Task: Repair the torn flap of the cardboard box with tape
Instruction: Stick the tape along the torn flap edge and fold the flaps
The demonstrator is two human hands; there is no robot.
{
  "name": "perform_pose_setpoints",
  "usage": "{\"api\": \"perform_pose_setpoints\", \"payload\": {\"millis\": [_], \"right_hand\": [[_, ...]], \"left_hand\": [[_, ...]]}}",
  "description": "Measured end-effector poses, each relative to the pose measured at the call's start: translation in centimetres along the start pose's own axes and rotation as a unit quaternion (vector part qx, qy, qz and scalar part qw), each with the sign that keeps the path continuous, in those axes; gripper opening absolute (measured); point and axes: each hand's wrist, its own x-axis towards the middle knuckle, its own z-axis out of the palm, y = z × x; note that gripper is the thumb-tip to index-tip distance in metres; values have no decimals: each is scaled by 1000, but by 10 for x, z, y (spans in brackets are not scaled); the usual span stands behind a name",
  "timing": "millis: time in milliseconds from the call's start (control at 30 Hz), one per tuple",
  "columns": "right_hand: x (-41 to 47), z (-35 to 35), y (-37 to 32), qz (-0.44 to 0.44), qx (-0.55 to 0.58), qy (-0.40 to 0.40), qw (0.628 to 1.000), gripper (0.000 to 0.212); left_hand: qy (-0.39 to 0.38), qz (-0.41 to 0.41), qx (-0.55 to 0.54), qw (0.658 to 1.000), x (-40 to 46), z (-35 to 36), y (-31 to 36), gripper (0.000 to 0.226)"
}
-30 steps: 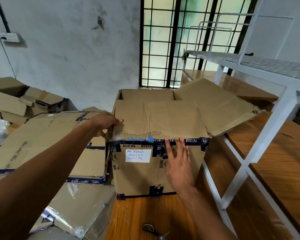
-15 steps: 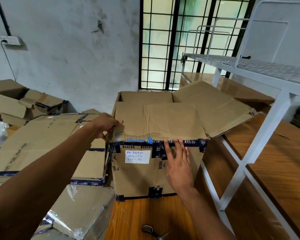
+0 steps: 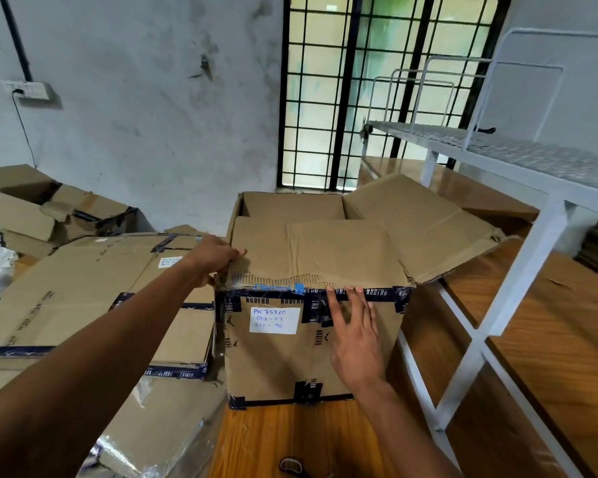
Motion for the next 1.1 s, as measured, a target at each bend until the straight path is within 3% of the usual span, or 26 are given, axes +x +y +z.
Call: {"api": "perform_pose_setpoints", "payload": {"millis": [167, 300, 433, 567, 700, 800, 933, 1033, 1100], "right_hand": [[-3, -2, -6, 11, 8, 1, 1000, 130], [-4, -6, -7, 10, 0, -11, 1000, 131], [-4, -13, -4, -1, 1, -15, 1000, 126], [1, -22, 0, 12, 73, 1, 997, 90], [5, -23, 6, 65, 215, 61, 972, 60], [9, -26, 13, 192, 319, 116, 921, 56], [29, -44, 33, 417, 475, 126, 765, 82], [49, -44, 64, 456, 574, 104, 672, 104], [59, -36, 82, 460, 608, 78, 642, 126]], "left_hand": [[52, 45, 34, 997, -8, -10, -18, 21], [116, 99, -4, 988, -27, -3, -35, 6], [204, 183, 50, 960, -51, 19, -54, 13], [265, 215, 38, 939, -82, 40, -72, 6], [232, 125, 12, 964, -97, 59, -91, 19], [206, 10, -97, 974, -91, 62, -110, 36], [163, -59, -240, 955, -88, 59, -118, 48], [123, -46, -312, 941, -91, 59, -106, 41], [120, -33, -343, 931, -87, 61, -97, 39]]}}
